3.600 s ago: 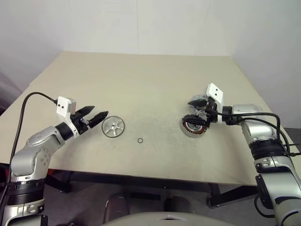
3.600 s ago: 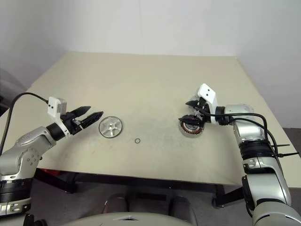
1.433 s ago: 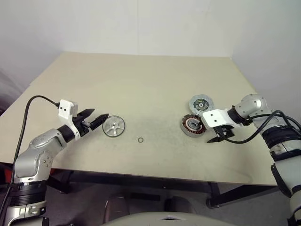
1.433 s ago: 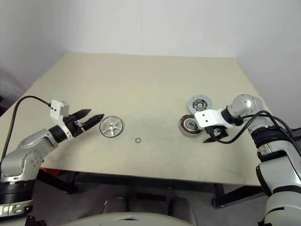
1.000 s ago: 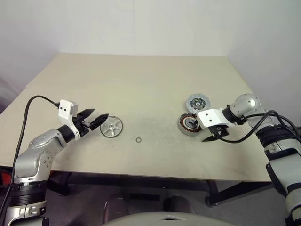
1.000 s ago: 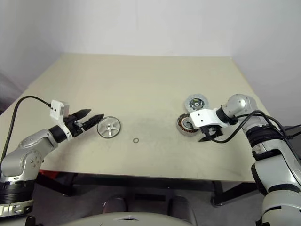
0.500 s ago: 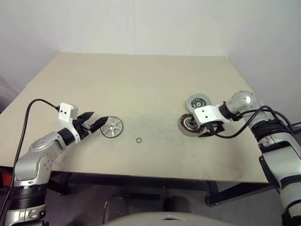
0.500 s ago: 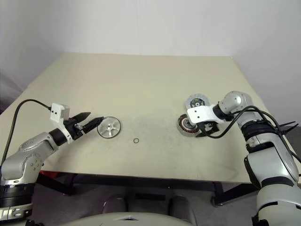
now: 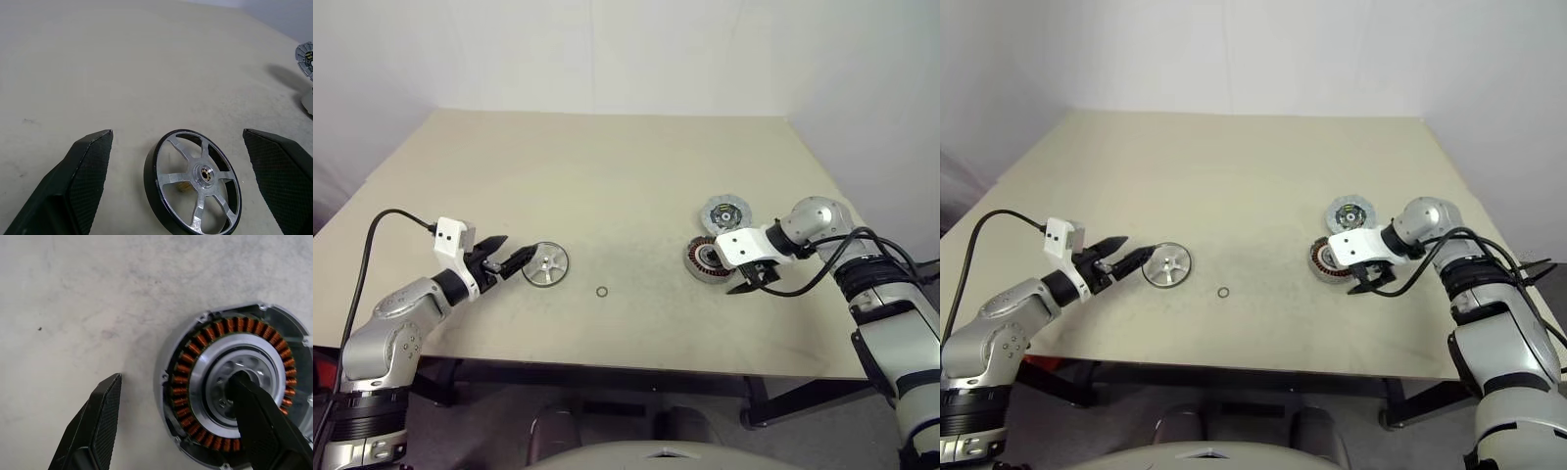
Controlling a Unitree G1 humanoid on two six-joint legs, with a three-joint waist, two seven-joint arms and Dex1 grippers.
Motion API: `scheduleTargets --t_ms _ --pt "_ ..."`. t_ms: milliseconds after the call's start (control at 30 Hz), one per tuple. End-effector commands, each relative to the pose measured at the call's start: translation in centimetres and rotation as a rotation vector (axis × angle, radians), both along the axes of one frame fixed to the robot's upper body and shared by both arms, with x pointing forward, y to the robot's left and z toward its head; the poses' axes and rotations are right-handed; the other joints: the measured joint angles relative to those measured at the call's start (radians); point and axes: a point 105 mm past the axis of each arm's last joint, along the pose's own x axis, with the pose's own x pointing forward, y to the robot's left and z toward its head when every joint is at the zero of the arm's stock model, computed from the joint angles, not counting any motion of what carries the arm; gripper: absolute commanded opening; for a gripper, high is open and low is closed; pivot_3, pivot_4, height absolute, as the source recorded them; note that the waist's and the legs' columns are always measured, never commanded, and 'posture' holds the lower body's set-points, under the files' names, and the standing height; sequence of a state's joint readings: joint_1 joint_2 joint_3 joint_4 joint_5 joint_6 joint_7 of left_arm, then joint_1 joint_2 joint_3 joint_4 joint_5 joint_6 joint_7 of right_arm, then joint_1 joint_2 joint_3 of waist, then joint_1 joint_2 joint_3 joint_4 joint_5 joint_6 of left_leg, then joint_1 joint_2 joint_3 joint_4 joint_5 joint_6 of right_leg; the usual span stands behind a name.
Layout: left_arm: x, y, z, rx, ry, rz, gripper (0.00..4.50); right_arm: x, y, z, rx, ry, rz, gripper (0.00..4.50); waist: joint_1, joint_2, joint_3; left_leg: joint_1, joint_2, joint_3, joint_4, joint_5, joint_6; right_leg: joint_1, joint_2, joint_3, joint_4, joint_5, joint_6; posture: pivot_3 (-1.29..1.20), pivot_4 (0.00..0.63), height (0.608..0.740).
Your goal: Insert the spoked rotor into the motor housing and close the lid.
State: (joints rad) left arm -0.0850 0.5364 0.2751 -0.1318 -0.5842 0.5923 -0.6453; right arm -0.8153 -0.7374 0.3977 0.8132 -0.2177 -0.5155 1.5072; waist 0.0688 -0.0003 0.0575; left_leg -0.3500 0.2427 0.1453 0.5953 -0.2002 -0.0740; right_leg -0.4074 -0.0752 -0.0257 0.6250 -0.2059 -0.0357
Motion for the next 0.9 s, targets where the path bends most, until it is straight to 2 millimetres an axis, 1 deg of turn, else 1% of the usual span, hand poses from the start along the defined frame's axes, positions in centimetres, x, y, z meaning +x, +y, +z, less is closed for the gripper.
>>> scheduleTargets --t_ms 33,100,200,300,333,500,567,633,700,900 --pt "0.1 -0.2 1.5 0.008 -0.058 -0.008 4.5 0.0 -0.1 0.4 -0.017 -0.009 0.013 3.9 0.0 0.0 0.0 0.0 0.0 0.0 0.0 0.0 0.0 0.0 0.0 0.0 0.0 0.0 0.0 0.0 0.0 0.74" --pt "0.1 -0.2 1.4 0.007 -0.057 -0.008 4.5 0.2 0.3 0.6 -0.023 -0.016 0.021 3.9 0.0 0.0 0.0 0.0 0.0 0.0 0.0 0.0 0.0 0.0 0.0 0.0 0.0 0.0 0.0 0.0 0.0 0.74" --pt "0.1 -0.2 1.4 0.007 -0.057 -0.004 4.5 0.5 0.8 1.1 -0.023 -0.025 0.031 3.37 0.0 0.0 0.0 0.0 0.0 0.0 0.0 0.0 0.0 0.0 0.0 0.0 0.0 0.0 0.0 0.0 0.0 0.74" --pt "0.0 -0.2 1.4 0.006 -0.056 0.0 4.5 0.8 1.1 1.5 -0.018 -0.046 0.028 2.37 0.0 0.0 0.0 0.0 0.0 0.0 0.0 0.0 0.0 0.0 0.0 0.0 0.0 0.0 0.0 0.0 0.0 0.74" --pt "-0.1 -0.2 1.3 0.006 -0.056 0.001 4.5 0.9 1.2 1.6 -0.018 -0.049 0.028 2.1 0.0 -0.001 0.0 0.0 0.0 0.0 0.0 0.0 0.001 0.0 0.0 0.0 -0.001 0.0 0.0 0.0 0.0 0.74" --pt "-0.1 -0.1 1.3 0.007 -0.055 0.006 4.5 1.0 1.4 1.7 -0.014 -0.052 0.027 2.1 -0.003 -0.002 0.0 0.0 0.0 0.0 0.0 -0.001 0.001 0.0 0.0 0.0 0.0 0.0 0.0 0.0 0.0 0.74" --pt "-0.1 -0.1 1.3 0.008 -0.055 0.007 4.5 1.0 1.4 1.7 -0.011 -0.05 0.029 1.99 -0.003 -0.002 0.0 0.001 0.0 0.0 0.0 -0.001 0.001 0.0 0.0 0.0 0.0 0.0 0.0 0.0 0.0 0.74" --pt "0.0 0.0 1.3 0.009 -0.056 0.008 4.5 1.3 1.7 1.8 0.006 -0.071 0.018 1.97 -0.004 -0.002 0.0 0.001 0.0 0.0 0.0 -0.001 0.001 0.0 0.0 0.0 0.0 0.0 0.0 0.0 0.0 0.74" --pt "0.0 0.0 1.3 0.009 -0.057 0.009 4.5 1.7 2.2 2.0 0.027 -0.103 0.013 1.97 -0.007 -0.003 0.0 0.001 0.0 0.0 0.0 -0.001 0.001 0.0 0.0 0.0 0.0 0.0 0.0 0.0 0.0 0.74" --pt "0.1 -0.1 1.1 0.008 -0.054 0.006 4.5 2.3 5.0 2.8 0.092 -0.146 0.049 1.97 -0.038 -0.003 0.0 0.002 0.001 0.0 0.0 0.0 0.0 0.0 0.001 0.0 0.0 0.0 0.0 0.0 0.0 0.74"
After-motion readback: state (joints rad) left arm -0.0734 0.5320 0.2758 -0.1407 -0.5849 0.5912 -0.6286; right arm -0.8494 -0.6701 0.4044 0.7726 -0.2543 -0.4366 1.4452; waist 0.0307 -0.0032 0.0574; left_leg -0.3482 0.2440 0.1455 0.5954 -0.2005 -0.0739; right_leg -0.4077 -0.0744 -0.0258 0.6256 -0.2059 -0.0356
